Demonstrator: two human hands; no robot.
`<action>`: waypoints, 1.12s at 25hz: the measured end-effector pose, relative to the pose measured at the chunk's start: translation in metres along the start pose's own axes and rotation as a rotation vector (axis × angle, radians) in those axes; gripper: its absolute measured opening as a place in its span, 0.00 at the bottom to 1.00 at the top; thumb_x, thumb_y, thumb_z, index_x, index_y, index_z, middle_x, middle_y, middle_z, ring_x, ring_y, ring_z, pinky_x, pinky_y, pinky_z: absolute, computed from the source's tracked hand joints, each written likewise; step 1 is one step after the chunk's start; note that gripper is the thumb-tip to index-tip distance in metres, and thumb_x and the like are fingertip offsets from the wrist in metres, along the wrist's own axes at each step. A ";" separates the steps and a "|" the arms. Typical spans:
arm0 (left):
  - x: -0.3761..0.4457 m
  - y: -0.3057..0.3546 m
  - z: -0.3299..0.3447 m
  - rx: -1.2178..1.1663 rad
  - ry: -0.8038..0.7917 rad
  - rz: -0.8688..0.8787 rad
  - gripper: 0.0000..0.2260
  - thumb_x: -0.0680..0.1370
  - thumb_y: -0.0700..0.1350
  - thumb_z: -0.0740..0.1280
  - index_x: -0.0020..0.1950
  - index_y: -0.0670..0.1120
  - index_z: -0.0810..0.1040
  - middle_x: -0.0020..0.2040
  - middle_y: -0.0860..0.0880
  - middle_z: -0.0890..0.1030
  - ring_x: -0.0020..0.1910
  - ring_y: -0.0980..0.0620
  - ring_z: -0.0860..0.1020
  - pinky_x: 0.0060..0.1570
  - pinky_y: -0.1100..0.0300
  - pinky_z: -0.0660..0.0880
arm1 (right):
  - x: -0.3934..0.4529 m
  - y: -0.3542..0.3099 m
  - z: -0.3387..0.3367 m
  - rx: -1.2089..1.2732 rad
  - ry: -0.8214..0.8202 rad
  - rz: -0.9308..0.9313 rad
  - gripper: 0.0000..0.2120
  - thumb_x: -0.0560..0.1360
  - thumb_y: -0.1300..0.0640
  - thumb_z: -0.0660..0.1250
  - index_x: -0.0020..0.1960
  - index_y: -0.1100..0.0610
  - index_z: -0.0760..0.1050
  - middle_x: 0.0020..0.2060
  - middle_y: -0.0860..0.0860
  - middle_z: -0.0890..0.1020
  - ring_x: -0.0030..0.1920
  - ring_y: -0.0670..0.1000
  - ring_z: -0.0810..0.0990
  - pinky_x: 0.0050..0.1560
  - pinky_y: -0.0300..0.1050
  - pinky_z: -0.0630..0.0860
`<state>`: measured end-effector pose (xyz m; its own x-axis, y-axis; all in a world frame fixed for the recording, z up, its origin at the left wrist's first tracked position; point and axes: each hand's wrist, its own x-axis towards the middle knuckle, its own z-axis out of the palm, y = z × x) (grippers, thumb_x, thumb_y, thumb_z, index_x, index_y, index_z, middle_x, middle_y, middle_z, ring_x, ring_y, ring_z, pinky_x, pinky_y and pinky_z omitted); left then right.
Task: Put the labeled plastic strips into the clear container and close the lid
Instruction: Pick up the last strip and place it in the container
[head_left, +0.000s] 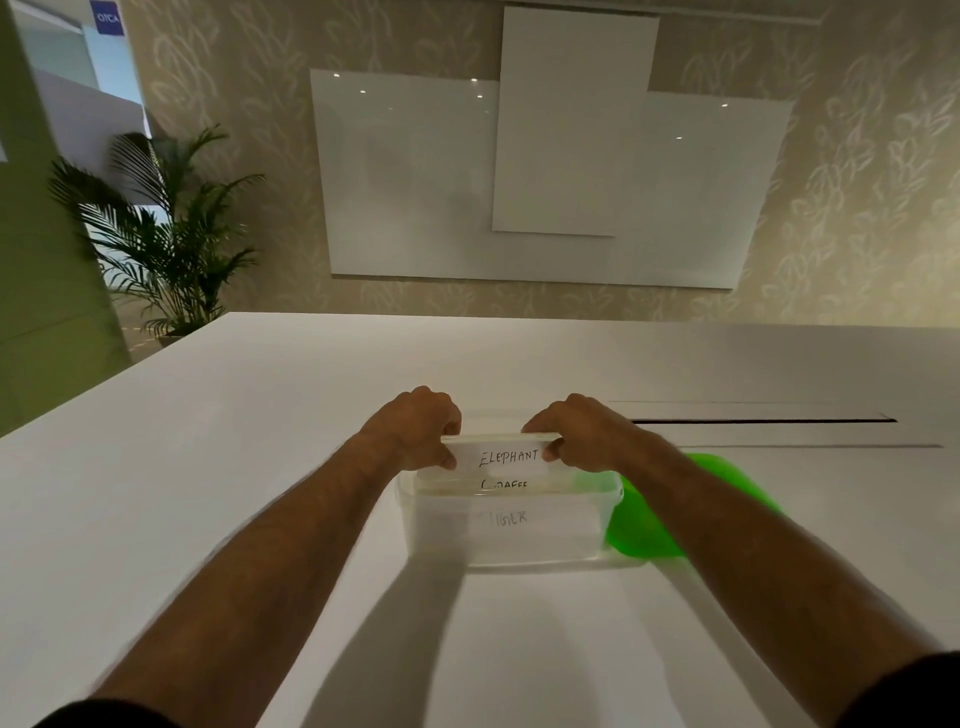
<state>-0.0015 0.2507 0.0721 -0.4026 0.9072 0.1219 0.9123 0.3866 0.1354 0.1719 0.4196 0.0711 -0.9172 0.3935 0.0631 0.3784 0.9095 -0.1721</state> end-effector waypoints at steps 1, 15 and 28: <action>0.002 0.000 0.001 0.021 -0.007 0.002 0.15 0.68 0.49 0.79 0.51 0.47 0.80 0.52 0.48 0.81 0.47 0.48 0.78 0.48 0.54 0.78 | 0.002 0.001 0.002 -0.003 -0.007 0.000 0.21 0.72 0.64 0.67 0.61 0.48 0.80 0.54 0.49 0.83 0.54 0.52 0.79 0.47 0.41 0.71; 0.020 0.005 0.018 0.217 -0.165 0.057 0.15 0.67 0.48 0.79 0.43 0.49 0.74 0.43 0.52 0.74 0.40 0.51 0.75 0.39 0.59 0.72 | 0.010 0.000 0.019 -0.162 -0.091 -0.015 0.19 0.75 0.59 0.64 0.64 0.45 0.76 0.57 0.47 0.82 0.59 0.52 0.78 0.54 0.46 0.73; 0.014 -0.003 0.023 -0.012 -0.018 0.030 0.20 0.67 0.50 0.79 0.56 0.47 0.81 0.54 0.50 0.81 0.49 0.51 0.79 0.52 0.55 0.79 | 0.006 0.009 0.019 0.368 0.284 -0.036 0.21 0.73 0.57 0.72 0.65 0.55 0.76 0.61 0.51 0.82 0.60 0.49 0.80 0.65 0.49 0.75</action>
<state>-0.0079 0.2662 0.0503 -0.3735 0.9212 0.1087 0.9229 0.3573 0.1433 0.1676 0.4276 0.0513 -0.8389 0.4305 0.3329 0.2307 0.8354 -0.4989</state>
